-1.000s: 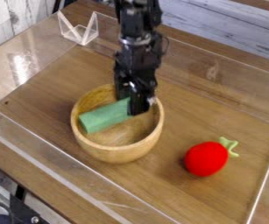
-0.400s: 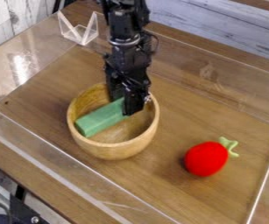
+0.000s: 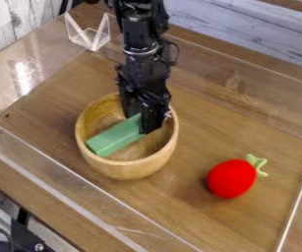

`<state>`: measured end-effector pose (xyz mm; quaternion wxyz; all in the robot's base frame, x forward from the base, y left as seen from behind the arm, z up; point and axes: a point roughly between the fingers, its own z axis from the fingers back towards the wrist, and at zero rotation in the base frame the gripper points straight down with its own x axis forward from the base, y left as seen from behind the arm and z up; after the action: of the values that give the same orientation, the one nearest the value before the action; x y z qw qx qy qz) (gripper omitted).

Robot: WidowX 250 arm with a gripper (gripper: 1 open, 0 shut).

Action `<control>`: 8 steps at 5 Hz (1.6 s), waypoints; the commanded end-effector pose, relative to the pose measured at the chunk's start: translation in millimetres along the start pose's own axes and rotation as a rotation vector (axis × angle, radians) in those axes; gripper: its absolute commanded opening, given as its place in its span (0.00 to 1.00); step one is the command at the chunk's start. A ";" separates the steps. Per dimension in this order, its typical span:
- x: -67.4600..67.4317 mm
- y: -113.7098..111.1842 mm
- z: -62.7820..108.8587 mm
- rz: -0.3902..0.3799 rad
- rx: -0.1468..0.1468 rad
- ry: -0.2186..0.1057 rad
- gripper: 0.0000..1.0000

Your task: Remove the green block from the brown bowl and put it on the table

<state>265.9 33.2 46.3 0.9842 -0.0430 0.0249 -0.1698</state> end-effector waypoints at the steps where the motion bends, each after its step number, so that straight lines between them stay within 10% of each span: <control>1: 8.7 5.7 24.7 -0.068 0.034 -0.061 0.00; 6: -7.6 11.1 44.5 0.037 0.011 -0.073 0.00; 8: -45.0 -2.2 29.4 0.255 0.018 -0.076 0.00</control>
<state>222.9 45.2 69.9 0.9978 -0.0437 0.0053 -0.0487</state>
